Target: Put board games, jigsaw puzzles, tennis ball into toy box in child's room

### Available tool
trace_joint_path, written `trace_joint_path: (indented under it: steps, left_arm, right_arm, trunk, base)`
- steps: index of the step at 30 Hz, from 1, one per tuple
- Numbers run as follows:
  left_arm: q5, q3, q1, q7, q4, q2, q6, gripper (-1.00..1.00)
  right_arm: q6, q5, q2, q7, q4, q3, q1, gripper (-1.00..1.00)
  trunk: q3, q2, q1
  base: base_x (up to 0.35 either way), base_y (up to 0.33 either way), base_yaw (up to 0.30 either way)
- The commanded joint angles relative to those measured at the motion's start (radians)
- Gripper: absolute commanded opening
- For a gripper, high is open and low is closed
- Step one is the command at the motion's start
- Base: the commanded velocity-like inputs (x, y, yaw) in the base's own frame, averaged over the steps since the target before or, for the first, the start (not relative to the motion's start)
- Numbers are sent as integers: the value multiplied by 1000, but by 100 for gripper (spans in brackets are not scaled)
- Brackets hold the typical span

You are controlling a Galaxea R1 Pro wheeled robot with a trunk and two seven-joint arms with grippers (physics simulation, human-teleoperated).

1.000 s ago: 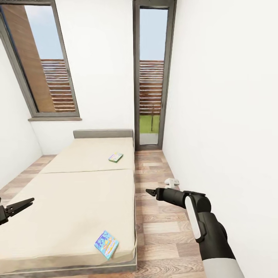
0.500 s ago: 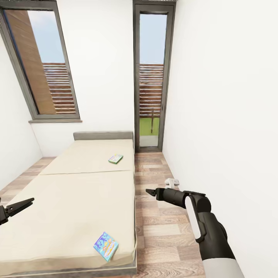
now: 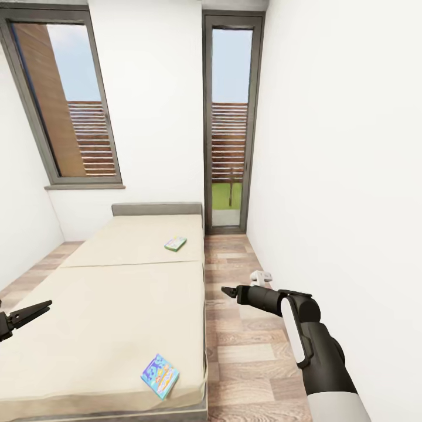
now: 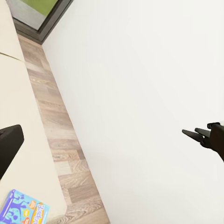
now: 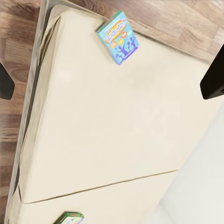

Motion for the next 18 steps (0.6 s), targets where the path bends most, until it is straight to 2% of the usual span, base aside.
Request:
trace_joint_path:
  steps: [1, 14, 18]
  left_arm:
    - [-6, 1, -1, -7, 0, 0, 11, 100]
    - [-6, 0, -1, -7, 0, 0, 10, 100]
    - [-6, 0, -1, -7, 0, 0, 11, 100]
  right_arm:
    - [7, -4, 1, 1, -1, -3, -1, 100]
    - [7, -4, 1, 0, -1, -3, -1, 100]
    - [8, -5, 1, 0, -1, -3, -1, 100]
  trunk:
    - [0, -1, 0]
    - [22, -1, 0]
    - [28, -1, 0]
  base:
    - [0, 0, 42]
    - [0, 1, 59]
    - [0, 107, 68]
